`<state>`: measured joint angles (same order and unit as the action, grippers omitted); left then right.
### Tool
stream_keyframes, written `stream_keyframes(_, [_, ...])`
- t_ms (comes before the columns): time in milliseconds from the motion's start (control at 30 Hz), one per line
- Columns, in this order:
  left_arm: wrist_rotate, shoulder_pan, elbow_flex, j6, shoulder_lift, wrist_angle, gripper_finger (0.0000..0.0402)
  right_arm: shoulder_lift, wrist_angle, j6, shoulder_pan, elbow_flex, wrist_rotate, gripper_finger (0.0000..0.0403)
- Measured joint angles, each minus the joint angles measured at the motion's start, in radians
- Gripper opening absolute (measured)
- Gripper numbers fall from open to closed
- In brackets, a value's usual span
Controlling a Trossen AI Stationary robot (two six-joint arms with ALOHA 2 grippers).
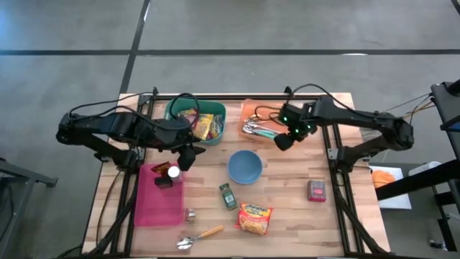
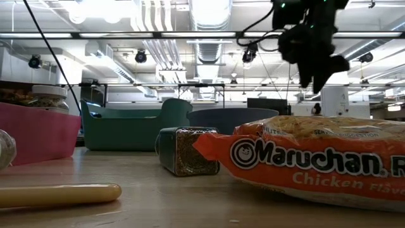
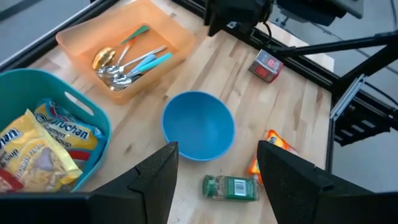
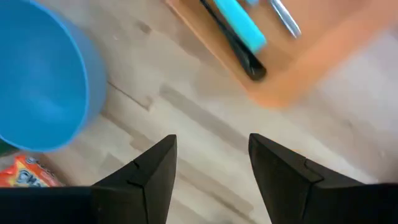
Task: Pick & Place Food Item
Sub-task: Put the red seasoning can into the pink bin
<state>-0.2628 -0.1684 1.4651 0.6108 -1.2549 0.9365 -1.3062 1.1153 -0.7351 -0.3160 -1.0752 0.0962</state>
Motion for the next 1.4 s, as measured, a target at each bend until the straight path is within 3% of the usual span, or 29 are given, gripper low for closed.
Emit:
stream_keyframes(333, [0.0, 0.001, 0.0, -0.137, 0.0, 0.007, 0.0219, 0.11, 0.14, -0.382, 0.258, 0.002, -0.09, 0.0198])
stream_keyframes(600, [0.001, 0.001, 0.0, -0.261, 0.0, 0.006, 0.0219, 0.139, 0.153, -0.765, 0.561, 0.004, -0.261, 0.0198])
stream_keyframes(767, [0.001, 0.007, 0.0, -0.268, 0.0, -0.005, 0.022, 0.139, 0.151, -0.903, 0.688, 0.004, -0.356, 0.0198])
stream_keyframes(1067, [0.001, 0.02, 0.0, -0.248, 0.0, -0.057, 0.022, 0.139, 0.136, -0.912, 0.77, 0.004, -0.465, 0.0198])
stream_keyframes(1400, [0.001, 0.075, 0.0, -0.244, 0.0, -0.136, 0.0219, 0.125, 0.178, -1.042, 0.77, 0.026, -0.418, 0.02])
